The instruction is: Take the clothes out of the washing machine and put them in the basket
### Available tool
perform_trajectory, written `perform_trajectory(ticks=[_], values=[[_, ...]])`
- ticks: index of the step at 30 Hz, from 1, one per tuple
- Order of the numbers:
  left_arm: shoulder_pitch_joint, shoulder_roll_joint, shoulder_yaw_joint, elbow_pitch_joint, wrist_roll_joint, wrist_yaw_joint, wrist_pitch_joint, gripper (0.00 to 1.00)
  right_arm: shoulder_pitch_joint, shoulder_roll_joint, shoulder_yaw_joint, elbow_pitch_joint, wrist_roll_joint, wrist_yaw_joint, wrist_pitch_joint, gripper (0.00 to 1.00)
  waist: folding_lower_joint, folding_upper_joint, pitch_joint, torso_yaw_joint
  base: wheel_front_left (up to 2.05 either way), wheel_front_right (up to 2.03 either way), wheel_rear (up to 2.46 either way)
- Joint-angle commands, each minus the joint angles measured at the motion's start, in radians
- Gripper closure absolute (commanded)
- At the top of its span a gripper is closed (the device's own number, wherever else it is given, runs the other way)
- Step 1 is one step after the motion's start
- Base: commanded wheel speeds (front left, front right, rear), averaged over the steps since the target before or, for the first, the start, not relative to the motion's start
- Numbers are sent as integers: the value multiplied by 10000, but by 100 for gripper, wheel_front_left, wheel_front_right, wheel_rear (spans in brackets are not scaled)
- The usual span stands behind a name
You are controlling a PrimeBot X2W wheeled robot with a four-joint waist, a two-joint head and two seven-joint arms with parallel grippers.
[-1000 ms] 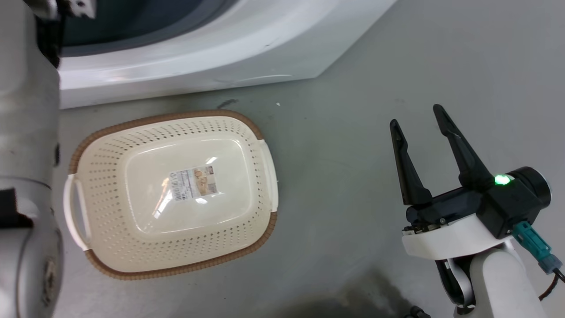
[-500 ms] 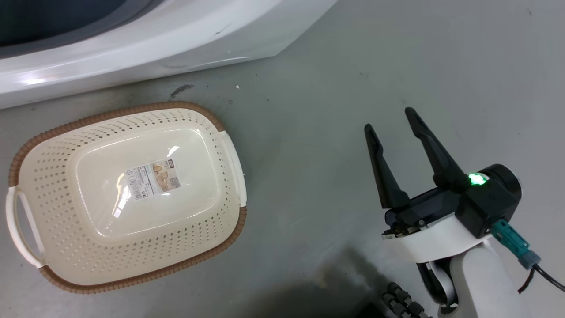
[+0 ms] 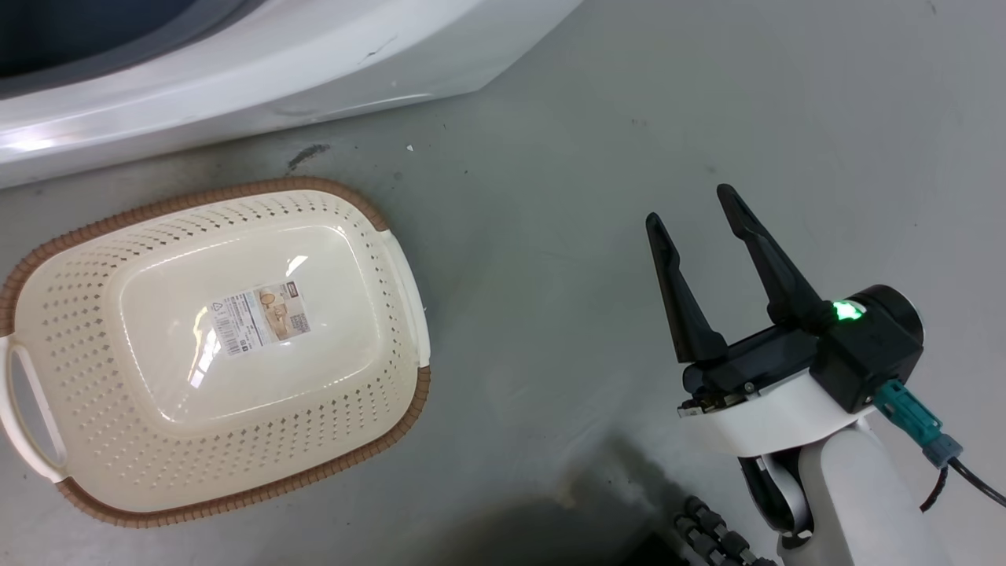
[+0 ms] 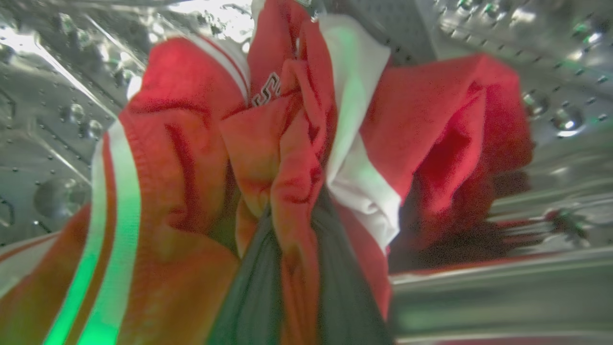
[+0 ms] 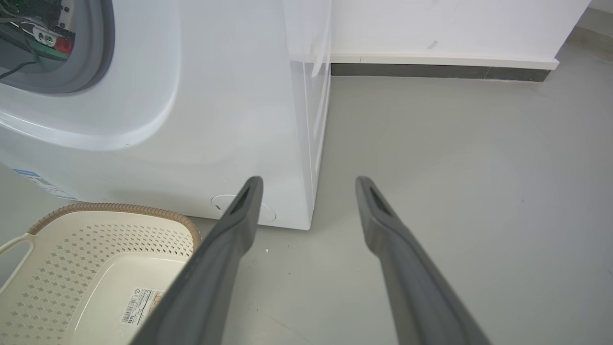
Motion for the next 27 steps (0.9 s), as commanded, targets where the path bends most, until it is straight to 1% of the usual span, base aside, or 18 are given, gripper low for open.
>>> perform_trajectory(ticks=[1,7,15,18,23,27], values=[[267,42,66,-134,-125,185,-364,100,-173,27,-72,54,-31,-7,-81,0,-1,0,-140,33,0,0,0],[852,-125,444,-704,-620,652,-2209,100,-148,25,-358,89,-217,-7,-35,0,-1,0,-690,201,0,0,0],[1919,-452,782,-1162,-1209,904,-4915,100,237,24,-645,103,-320,-7,175,0,-1,0,-1805,384,0,0,0],[2373,-586,987,-1150,-1484,948,-5684,100,418,24,-751,109,-338,-7,254,0,-1,0,-2320,413,0,0,0],[3296,-809,1355,-1294,-1978,942,-6150,100,690,24,-876,46,-280,-7,409,0,-1,0,-3065,399,0,0,0],[4246,-890,1656,-1877,-2274,953,-6194,100,956,24,-914,97,-278,-7,515,0,-1,0,-3694,399,0,0,0]])
